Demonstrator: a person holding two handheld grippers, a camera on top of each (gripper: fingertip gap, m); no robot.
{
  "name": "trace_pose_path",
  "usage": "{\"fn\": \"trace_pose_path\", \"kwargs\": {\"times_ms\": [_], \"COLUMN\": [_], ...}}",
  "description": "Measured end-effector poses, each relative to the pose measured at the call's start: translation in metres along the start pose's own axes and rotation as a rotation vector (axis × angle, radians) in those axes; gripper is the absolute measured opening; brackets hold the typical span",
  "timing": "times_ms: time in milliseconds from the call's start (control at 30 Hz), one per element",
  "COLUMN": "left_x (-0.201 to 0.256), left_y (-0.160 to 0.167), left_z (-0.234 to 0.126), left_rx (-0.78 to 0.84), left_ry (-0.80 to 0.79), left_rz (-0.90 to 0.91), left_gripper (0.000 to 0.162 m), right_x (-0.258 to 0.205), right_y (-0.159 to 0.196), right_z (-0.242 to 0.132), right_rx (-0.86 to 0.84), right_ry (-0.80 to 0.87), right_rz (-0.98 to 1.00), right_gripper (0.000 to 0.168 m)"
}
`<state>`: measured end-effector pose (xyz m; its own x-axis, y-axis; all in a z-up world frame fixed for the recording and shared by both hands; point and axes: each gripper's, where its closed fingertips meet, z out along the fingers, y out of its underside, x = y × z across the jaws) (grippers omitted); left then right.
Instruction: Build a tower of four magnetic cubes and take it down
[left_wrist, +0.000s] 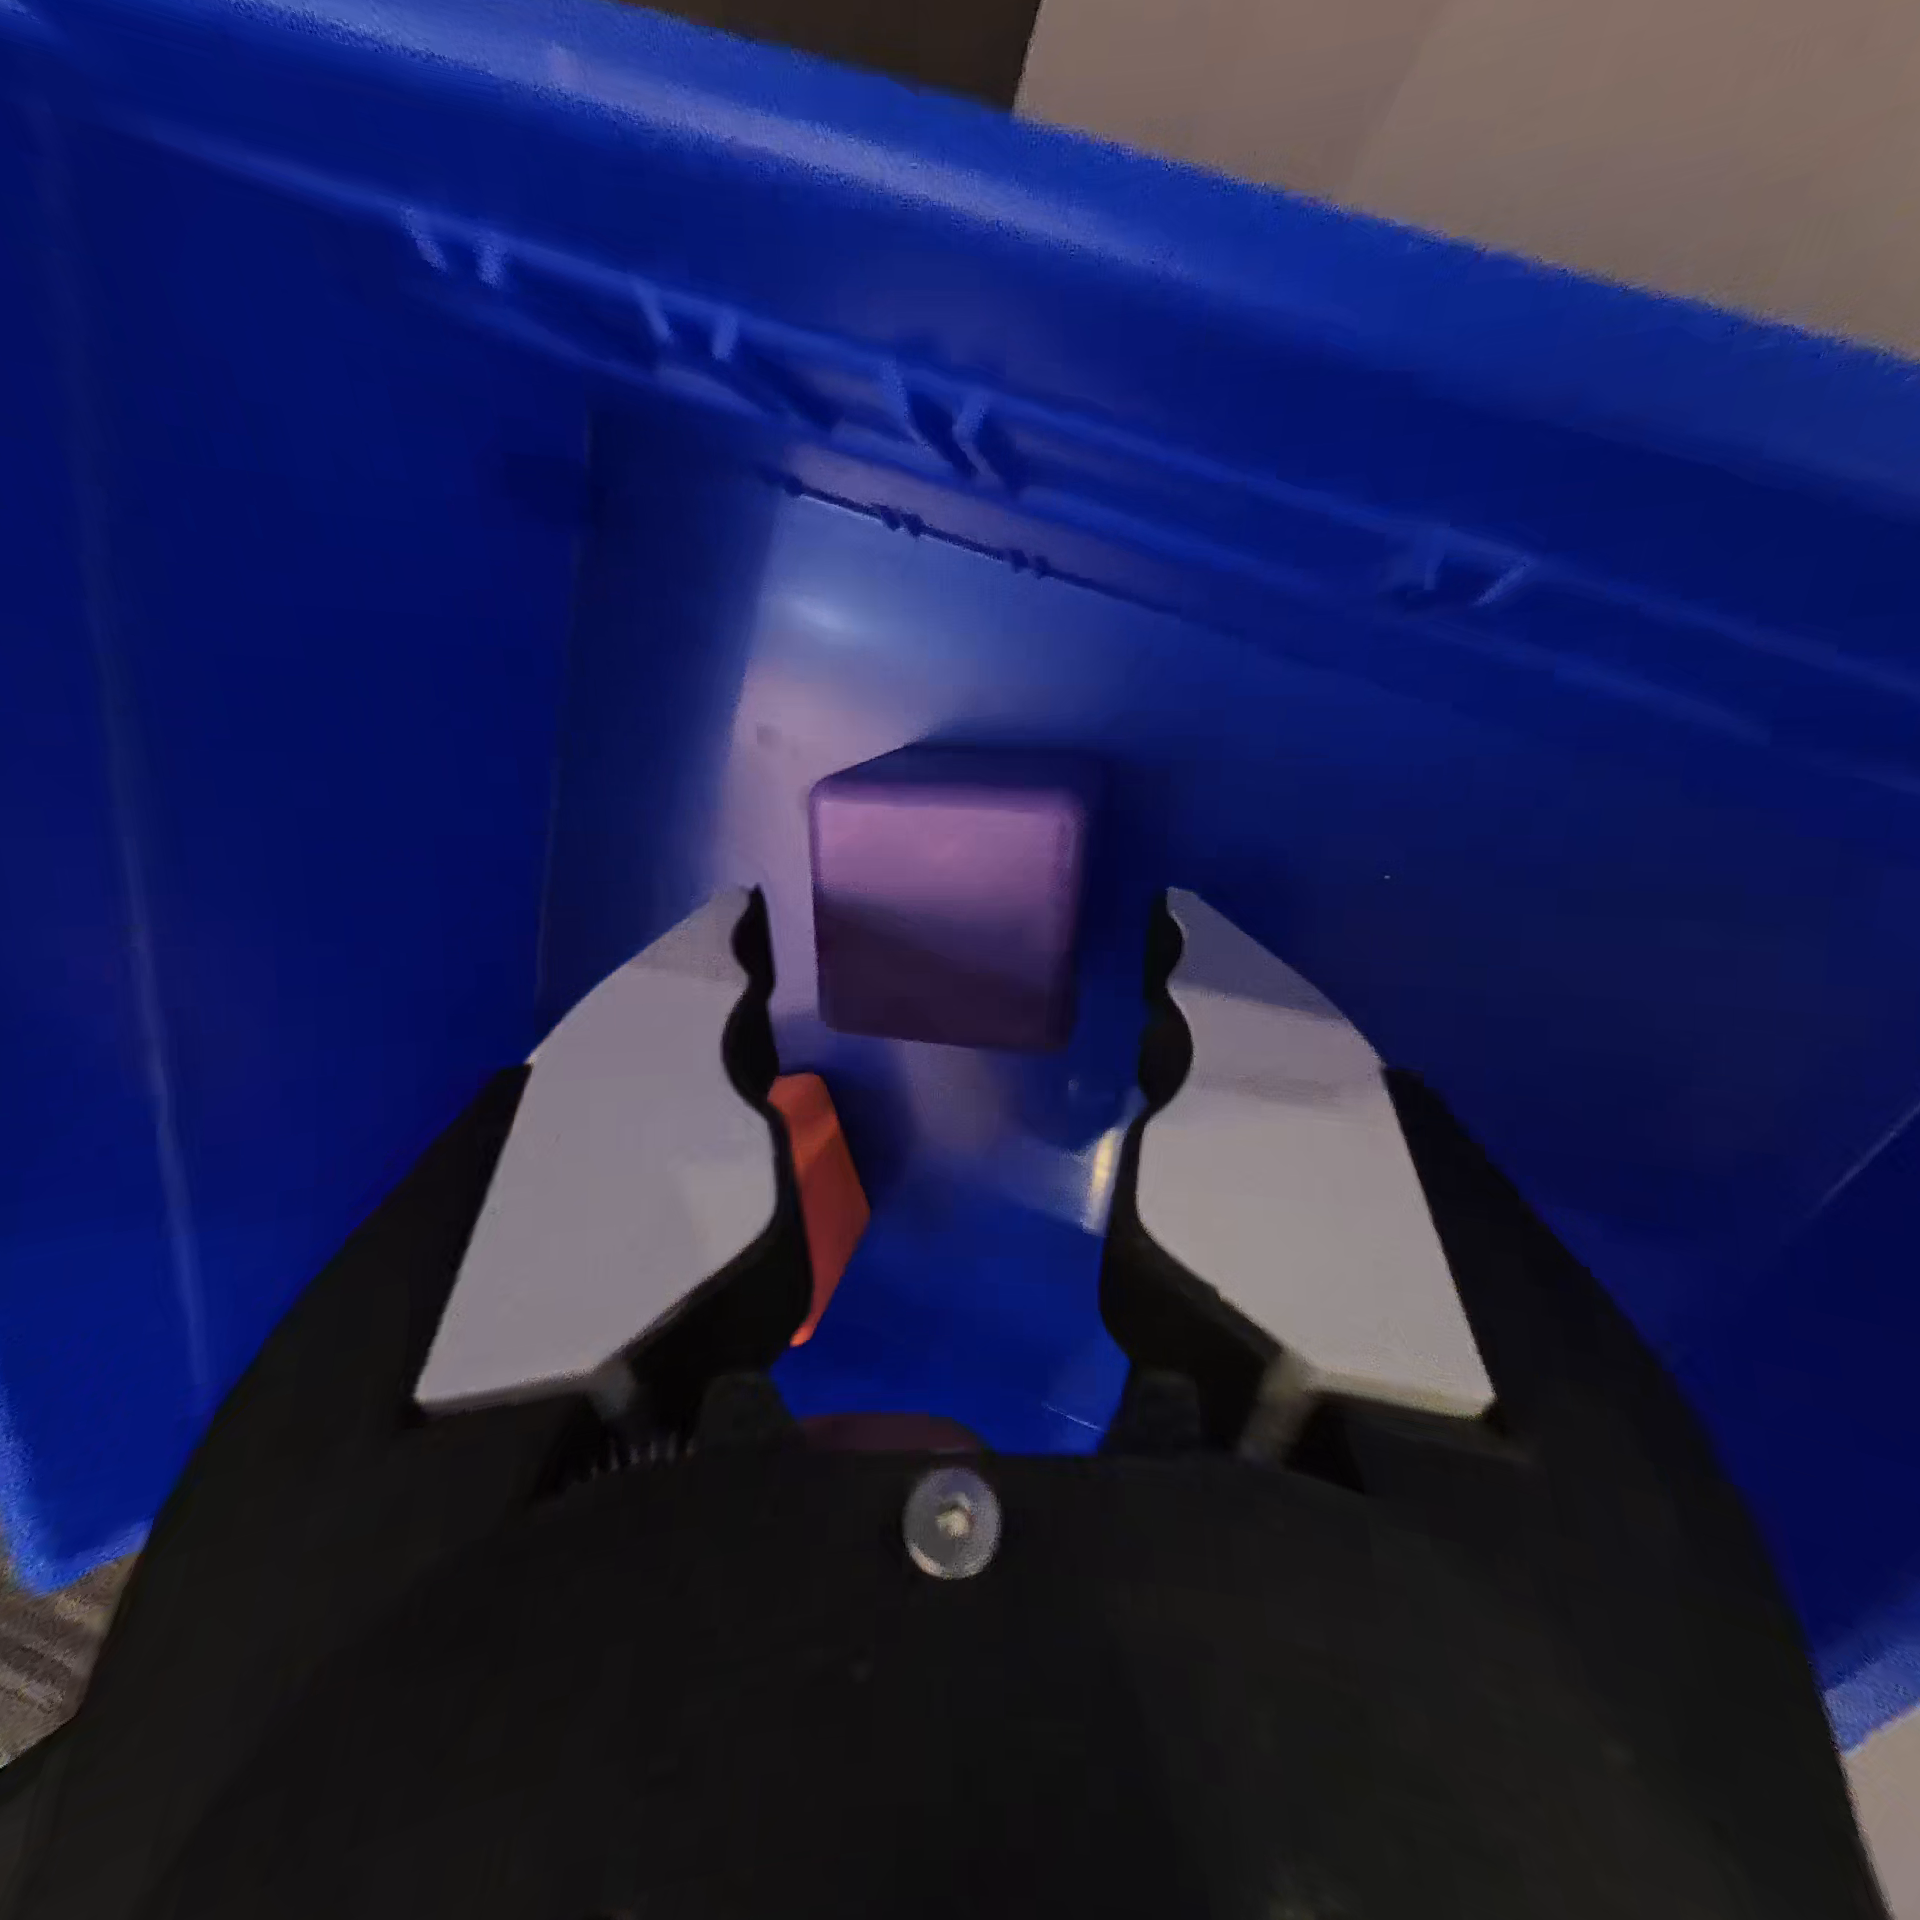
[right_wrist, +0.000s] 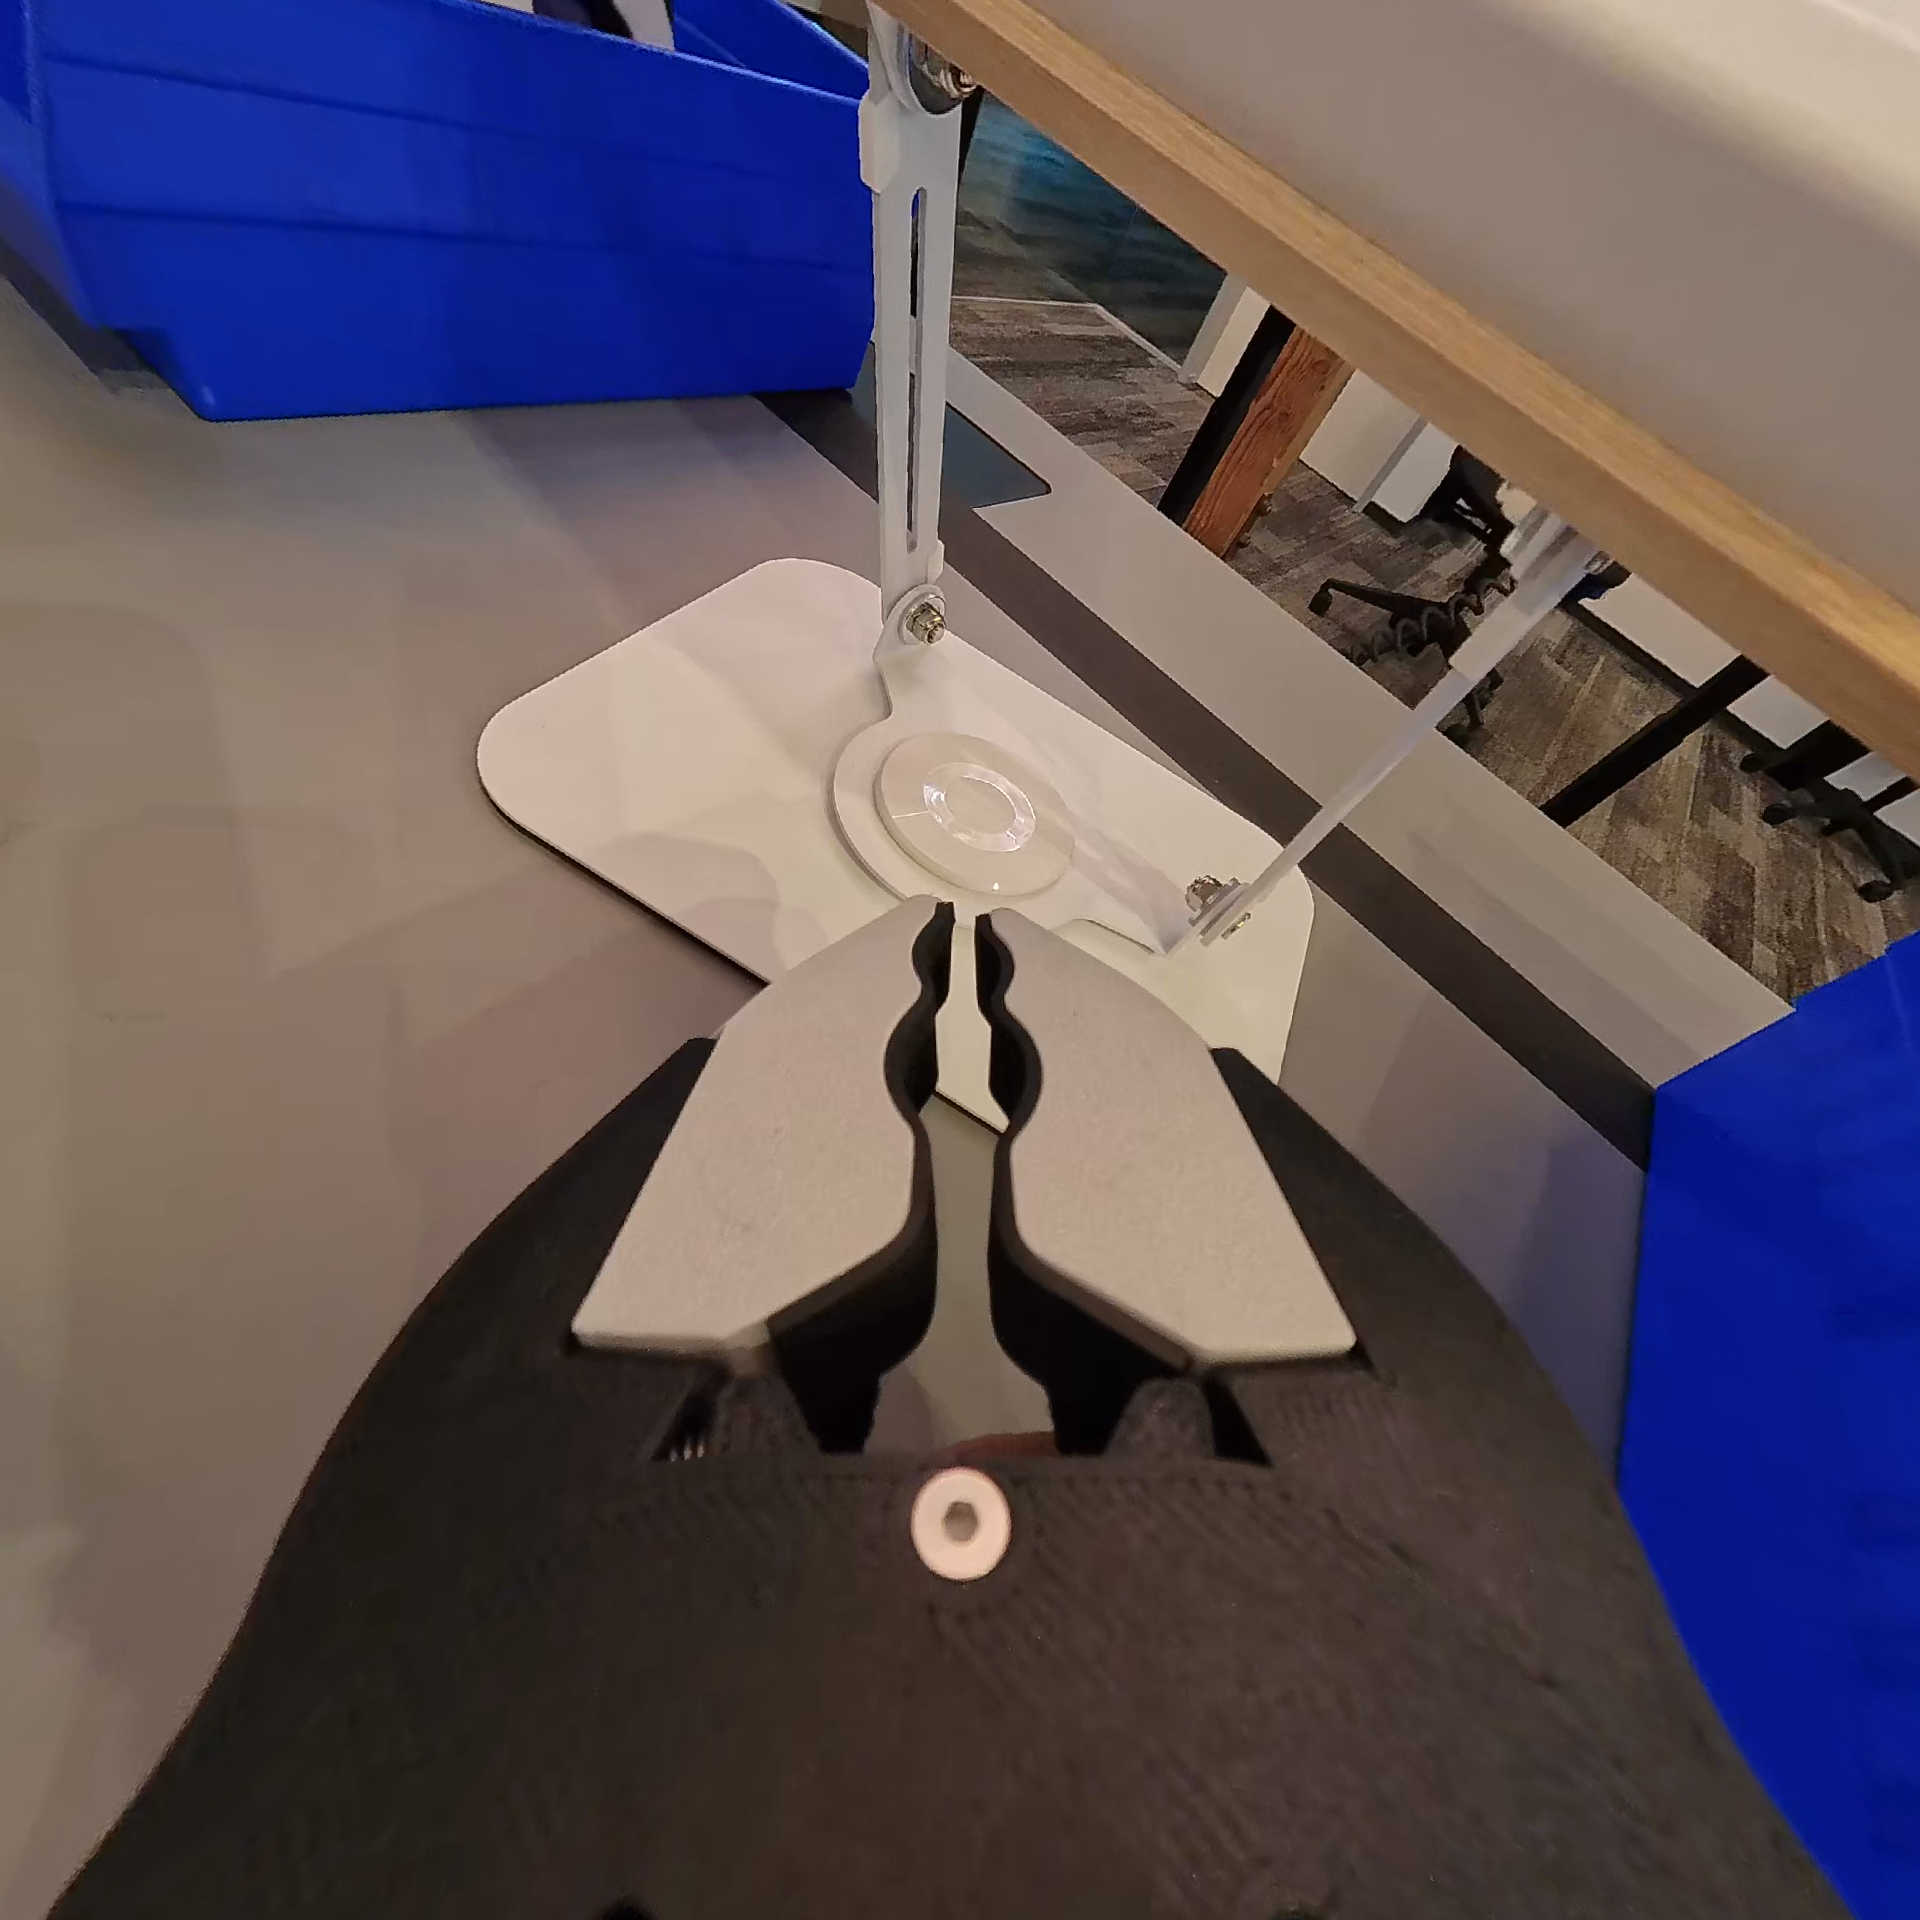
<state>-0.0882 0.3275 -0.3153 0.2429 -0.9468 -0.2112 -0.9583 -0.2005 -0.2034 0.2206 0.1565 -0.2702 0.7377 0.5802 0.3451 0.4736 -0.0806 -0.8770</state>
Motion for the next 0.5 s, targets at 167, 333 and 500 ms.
{"fn": "trace_pose_path", "kwargs": {"times_ms": [167,333,500], "left_x": [0.003,0.013,0.057], "left_y": [-0.009,-0.004,-0.002], "left_z": [-0.002,-0.043,-0.108], "left_rx": [0.045,0.070,0.121], "left_ry": [0.016,-0.035,-0.055], "left_rz": [0.021,0.053,0.113], "left_gripper": [0.051,0.051,0.051], "right_x": [0.000,0.001,0.000], "right_y": [0.000,0.000,0.000], "right_z": [0.000,0.000,0.000], "right_rx": [0.000,0.003,0.002], "right_ry": [-0.002,-0.002,-0.002], "right_rz": [0.004,0.008,0.005], "right_gripper": [0.004,0.004,0.004]}}
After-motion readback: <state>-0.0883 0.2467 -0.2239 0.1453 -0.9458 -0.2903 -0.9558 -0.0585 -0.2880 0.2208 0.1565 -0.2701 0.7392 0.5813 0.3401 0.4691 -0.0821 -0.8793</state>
